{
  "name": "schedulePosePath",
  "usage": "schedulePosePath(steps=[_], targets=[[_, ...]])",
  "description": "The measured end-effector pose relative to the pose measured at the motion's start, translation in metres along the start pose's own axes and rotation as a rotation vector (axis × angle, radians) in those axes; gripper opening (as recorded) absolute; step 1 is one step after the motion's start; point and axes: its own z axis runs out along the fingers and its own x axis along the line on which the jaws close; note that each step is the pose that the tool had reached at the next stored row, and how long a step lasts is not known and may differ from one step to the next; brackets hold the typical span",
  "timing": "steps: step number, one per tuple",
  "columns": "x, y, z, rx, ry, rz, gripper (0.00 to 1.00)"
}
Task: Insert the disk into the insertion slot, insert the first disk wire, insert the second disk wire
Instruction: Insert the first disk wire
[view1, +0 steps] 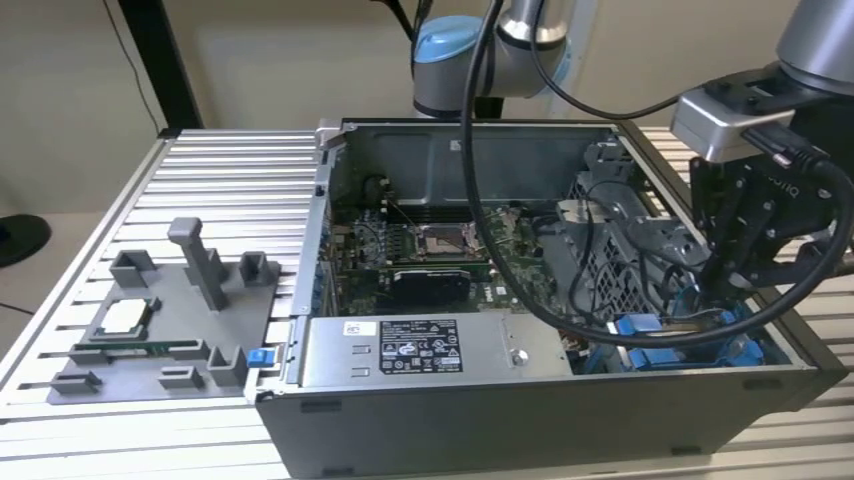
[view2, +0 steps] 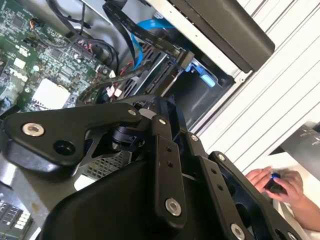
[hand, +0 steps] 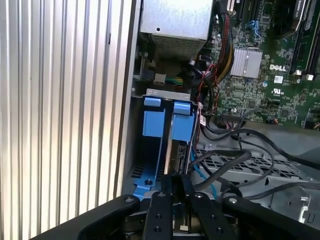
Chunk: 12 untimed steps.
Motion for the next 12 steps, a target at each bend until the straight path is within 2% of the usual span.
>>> schedulePosePath(steps=[4,6,8,12], targets=[[0.0009,-0.0013,0.0010,0.0045,-0.0524,0.004,0.00],[0.0020,-0.0017,0.0020,0.0051,-0.0689,0.006,0.00],[0.0034,-0.0020,0.0028,-0.0041,-0.0737,0.006,0.00],[0.0061,-0.0043,0.0046,-0.0333,-0.0806,0.007,0.00]])
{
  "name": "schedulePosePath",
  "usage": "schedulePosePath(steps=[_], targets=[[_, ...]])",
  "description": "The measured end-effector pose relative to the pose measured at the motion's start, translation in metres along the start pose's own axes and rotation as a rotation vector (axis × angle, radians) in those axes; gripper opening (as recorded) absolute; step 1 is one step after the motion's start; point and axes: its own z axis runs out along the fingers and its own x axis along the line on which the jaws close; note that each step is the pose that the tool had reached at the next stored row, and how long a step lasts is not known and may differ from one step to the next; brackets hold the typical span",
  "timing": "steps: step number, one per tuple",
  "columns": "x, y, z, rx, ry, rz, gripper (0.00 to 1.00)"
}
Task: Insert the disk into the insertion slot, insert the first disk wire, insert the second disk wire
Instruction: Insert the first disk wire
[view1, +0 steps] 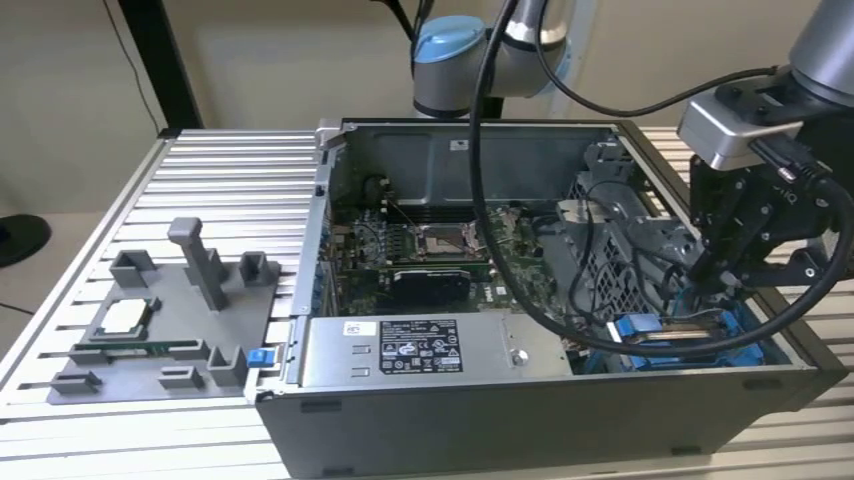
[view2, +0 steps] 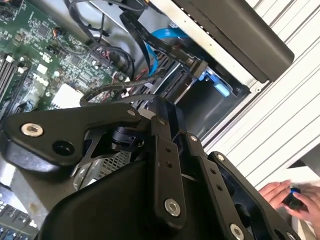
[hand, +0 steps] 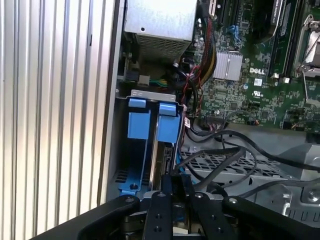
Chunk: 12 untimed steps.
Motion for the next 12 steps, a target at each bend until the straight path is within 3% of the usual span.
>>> schedulePosePath(steps=[7,12], targets=[[0.0052,-0.0092,0.0033,-0.0480,-0.0141,0.003,0.00],[0.0090,-0.0207,0.0061,-0.0698,-0.0226,0.005,0.00]])
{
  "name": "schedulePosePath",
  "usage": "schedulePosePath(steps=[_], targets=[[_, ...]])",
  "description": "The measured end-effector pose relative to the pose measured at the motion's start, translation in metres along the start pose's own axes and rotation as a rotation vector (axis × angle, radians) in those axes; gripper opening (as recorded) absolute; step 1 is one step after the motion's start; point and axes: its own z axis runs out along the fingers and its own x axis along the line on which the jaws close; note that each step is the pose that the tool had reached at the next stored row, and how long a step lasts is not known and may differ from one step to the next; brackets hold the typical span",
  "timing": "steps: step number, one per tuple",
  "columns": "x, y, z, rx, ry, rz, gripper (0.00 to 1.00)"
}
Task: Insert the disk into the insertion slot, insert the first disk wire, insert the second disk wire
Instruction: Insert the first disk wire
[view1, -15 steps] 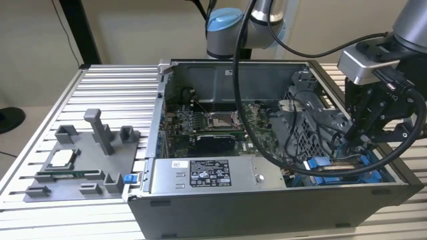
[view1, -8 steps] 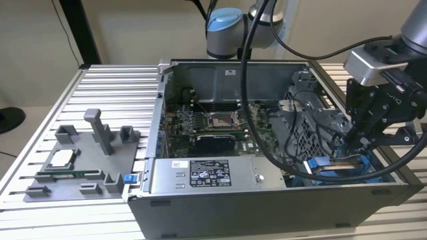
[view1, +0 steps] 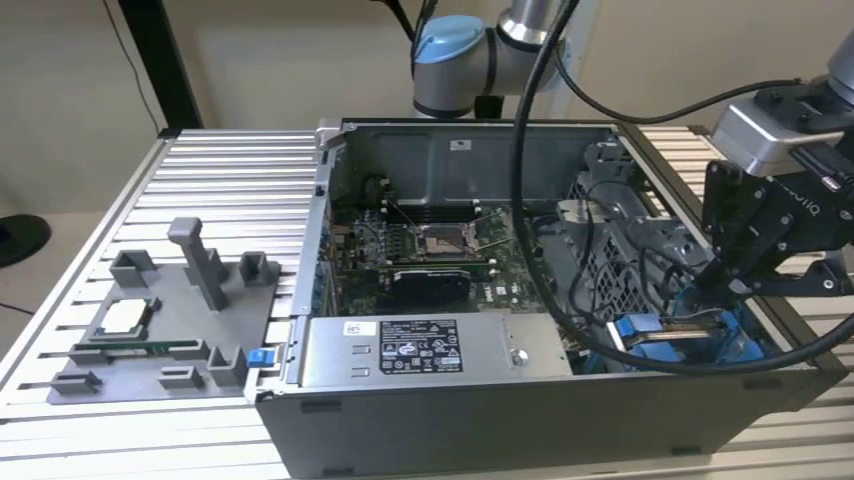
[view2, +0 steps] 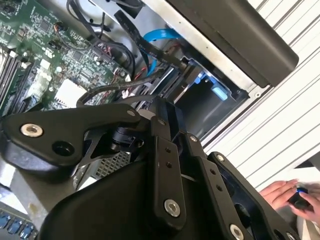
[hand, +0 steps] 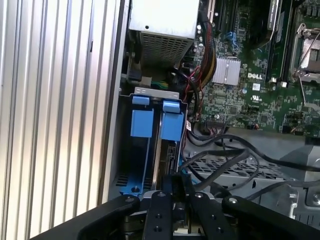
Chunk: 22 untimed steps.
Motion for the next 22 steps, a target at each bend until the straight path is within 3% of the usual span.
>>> schedulePosePath(steps=[3,18,22], targets=[[0.0018,-0.0057,0.0014,-0.0141,-0.0040,0.001,0.00],[0.0020,-0.0065,0.0018,-0.0155,-0.0054,0.001,0.00],[0.0022,-0.0076,0.0024,-0.0293,-0.0068,0.002,0.00]])
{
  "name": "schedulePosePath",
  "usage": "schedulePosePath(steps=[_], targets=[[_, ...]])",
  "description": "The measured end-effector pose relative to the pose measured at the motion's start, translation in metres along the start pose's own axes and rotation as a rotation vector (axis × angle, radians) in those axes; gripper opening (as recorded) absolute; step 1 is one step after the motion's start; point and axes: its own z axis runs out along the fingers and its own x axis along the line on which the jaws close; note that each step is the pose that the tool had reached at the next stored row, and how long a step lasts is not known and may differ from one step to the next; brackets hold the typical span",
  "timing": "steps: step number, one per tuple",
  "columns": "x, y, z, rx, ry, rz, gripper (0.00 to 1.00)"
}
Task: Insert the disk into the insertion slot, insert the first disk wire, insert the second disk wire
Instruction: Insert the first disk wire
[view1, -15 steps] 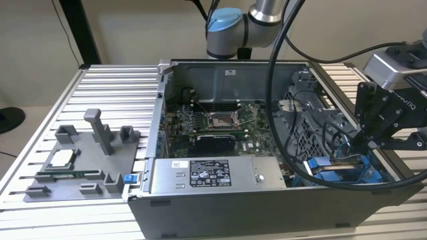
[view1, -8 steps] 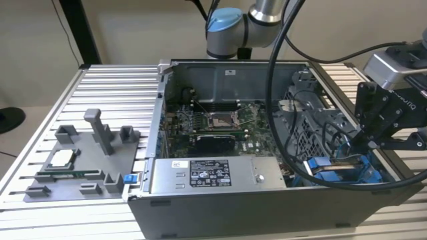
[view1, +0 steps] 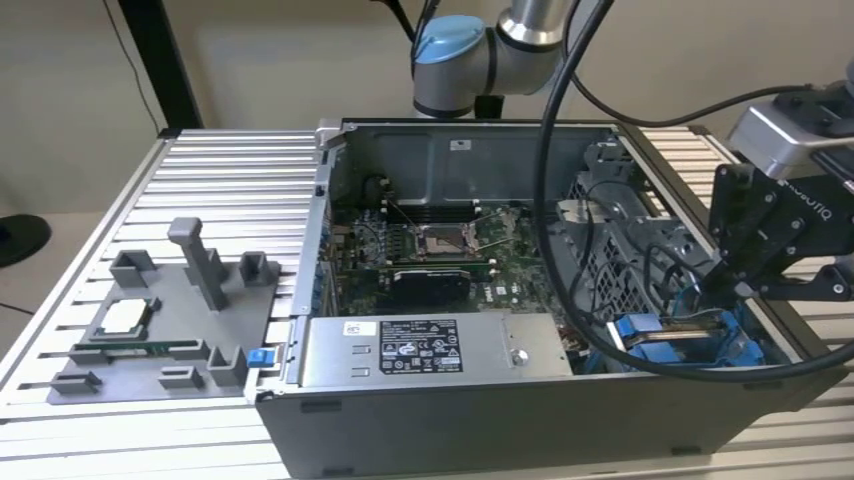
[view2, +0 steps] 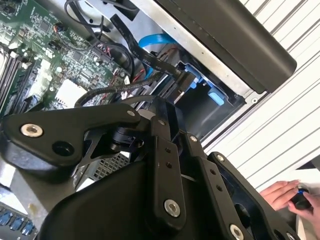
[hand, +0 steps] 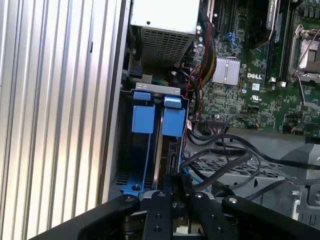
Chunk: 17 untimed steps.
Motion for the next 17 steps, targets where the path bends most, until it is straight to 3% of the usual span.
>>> schedulePosePath(steps=[9,17], targets=[[0.0020,-0.0077,0.0084,-0.0284,-0.0026,0.003,0.00],[0.0031,-0.0134,0.0158,-0.0375,-0.0039,0.010,0.00]])
